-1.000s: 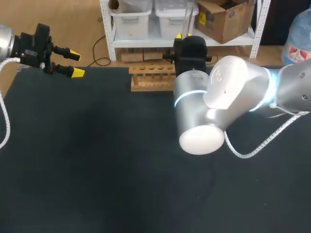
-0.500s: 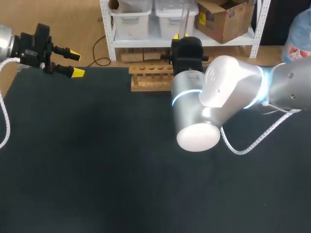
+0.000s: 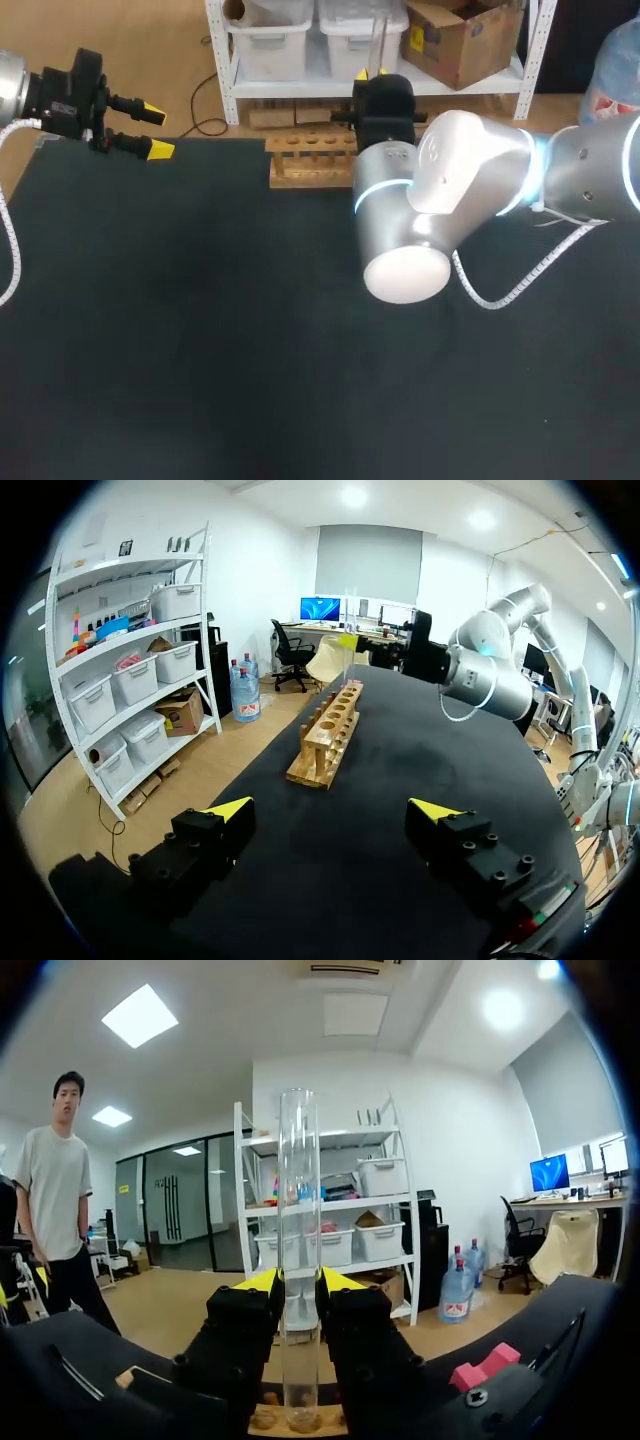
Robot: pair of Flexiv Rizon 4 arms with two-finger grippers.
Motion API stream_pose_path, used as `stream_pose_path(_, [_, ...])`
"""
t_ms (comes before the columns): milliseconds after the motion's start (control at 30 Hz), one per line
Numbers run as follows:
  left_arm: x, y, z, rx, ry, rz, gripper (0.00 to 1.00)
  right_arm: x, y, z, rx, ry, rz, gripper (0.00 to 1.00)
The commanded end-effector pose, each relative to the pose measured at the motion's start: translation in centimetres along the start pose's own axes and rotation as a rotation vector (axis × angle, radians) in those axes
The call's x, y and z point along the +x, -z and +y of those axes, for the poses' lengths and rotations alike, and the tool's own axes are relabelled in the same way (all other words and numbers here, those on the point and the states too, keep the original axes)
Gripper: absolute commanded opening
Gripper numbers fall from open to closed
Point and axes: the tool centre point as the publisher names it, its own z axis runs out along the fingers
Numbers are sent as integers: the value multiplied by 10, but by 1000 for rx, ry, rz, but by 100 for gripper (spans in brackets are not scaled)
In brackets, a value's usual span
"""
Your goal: Grasp the test tube, adjust it, and insert it.
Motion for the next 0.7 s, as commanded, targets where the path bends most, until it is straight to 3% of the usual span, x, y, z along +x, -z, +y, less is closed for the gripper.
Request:
stream_pose_path(33, [1, 0, 1, 1, -1, 0, 100, 1, 1, -5, -145, 1, 0, 0])
stream_pose_path(700, [1, 0, 1, 1, -1, 0, 100, 16, 1, -6, -140, -30, 10, 0])
